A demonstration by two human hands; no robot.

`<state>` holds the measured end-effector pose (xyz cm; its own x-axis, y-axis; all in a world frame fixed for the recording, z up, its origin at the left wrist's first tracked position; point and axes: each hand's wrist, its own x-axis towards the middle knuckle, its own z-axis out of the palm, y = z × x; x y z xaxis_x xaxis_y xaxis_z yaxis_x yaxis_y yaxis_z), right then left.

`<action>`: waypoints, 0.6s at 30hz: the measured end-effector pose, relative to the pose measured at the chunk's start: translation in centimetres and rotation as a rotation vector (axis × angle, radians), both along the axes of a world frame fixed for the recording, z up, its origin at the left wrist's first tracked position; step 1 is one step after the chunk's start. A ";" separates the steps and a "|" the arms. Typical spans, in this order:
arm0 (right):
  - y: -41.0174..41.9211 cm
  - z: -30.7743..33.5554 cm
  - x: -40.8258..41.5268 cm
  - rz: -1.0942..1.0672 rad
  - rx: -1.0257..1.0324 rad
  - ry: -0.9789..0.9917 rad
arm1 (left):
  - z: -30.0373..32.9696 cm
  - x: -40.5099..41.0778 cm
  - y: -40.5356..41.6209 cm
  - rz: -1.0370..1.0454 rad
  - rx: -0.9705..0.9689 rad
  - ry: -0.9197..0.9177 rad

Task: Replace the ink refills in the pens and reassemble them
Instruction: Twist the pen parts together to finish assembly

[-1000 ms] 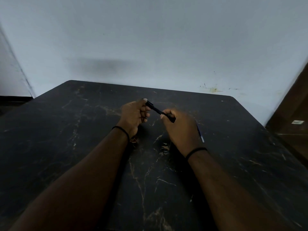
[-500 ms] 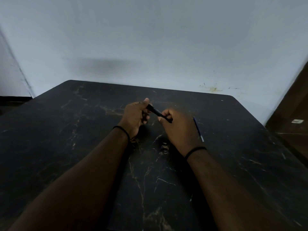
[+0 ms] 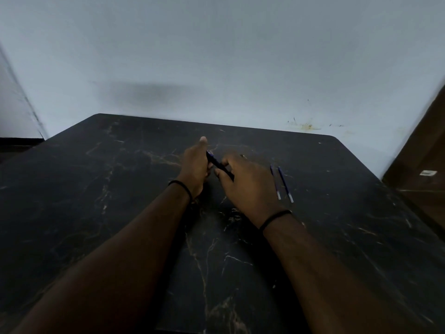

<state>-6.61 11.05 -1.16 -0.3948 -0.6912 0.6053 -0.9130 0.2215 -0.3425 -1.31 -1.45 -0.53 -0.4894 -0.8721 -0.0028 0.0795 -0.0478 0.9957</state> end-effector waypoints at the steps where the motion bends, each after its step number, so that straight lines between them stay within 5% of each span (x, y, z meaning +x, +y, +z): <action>1: 0.0 0.0 0.1 -0.003 -0.003 0.015 | 0.0 0.0 0.1 0.000 0.005 0.003; 8: 0.1 -0.1 0.5 0.026 -0.027 -0.072 | 0.2 -0.2 0.7 0.028 -0.012 0.004; 18: -0.2 0.0 0.3 0.085 -0.062 -0.586 | -0.1 0.6 0.0 -0.097 -0.032 0.057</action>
<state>-6.32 10.81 -1.20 -0.6203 -0.7053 0.3431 -0.5812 0.1196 -0.8049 -0.70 -1.41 -0.65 -0.5703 -0.8196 0.0550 0.1327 -0.0258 0.9908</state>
